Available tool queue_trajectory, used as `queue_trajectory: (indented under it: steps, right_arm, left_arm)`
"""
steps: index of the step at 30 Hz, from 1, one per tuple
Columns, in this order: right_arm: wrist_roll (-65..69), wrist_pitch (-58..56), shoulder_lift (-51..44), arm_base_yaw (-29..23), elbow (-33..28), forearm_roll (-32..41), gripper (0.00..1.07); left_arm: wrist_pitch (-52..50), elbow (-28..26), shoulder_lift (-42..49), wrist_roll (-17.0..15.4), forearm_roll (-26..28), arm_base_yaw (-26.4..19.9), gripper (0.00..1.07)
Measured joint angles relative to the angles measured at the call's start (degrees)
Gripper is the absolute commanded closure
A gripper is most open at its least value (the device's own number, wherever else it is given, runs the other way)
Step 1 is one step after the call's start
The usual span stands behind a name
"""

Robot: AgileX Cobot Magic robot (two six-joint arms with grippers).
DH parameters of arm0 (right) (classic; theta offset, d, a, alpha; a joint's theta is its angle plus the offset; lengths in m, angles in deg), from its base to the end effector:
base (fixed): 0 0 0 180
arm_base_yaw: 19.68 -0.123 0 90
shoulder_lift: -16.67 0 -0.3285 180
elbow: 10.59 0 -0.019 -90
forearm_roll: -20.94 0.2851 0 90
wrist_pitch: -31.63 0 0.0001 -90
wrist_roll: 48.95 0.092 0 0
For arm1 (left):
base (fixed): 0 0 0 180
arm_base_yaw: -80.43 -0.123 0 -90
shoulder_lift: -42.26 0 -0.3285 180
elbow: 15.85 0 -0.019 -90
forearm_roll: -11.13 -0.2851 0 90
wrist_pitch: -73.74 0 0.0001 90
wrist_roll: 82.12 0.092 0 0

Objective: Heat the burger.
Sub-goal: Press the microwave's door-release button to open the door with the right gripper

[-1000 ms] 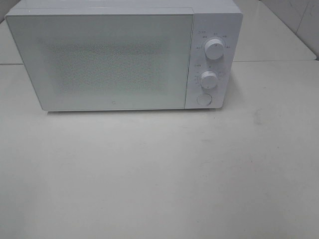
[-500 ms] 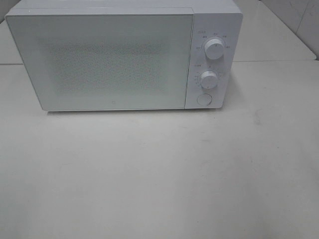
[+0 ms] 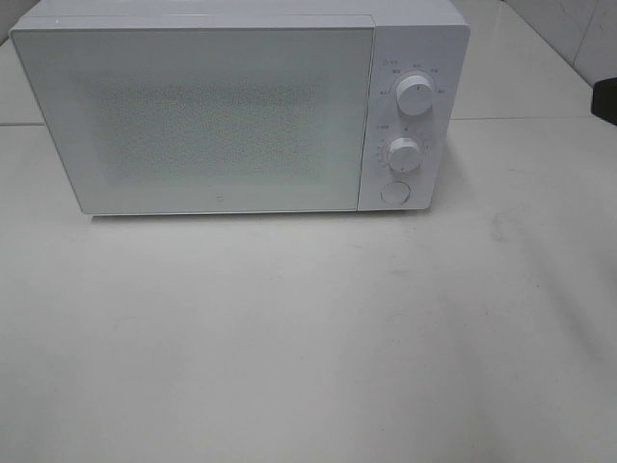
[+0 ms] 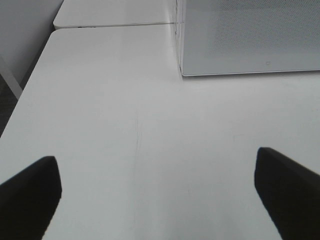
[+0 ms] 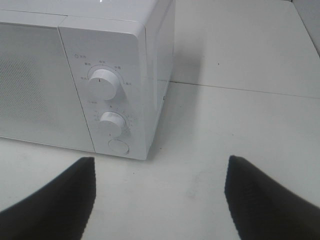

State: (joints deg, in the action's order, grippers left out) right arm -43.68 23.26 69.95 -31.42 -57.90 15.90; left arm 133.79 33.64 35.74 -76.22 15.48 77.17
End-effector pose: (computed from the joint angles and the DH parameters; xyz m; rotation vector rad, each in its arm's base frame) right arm 0.1709 0.0343 0.3227 -0.1813 1.8946 0.1303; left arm -0.0178 -0.0071 0.2951 0.0498 2.0227 0.0106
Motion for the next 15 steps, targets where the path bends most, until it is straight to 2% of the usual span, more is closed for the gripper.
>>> queue_trajectory:
  steps: [15]
  right_arm:
    - [0.0,18.0,15.1,0.0,0.0,0.0,0.37]
  left_arm:
    - [0.0,0.0,0.0,0.0,0.0,0.0,0.03]
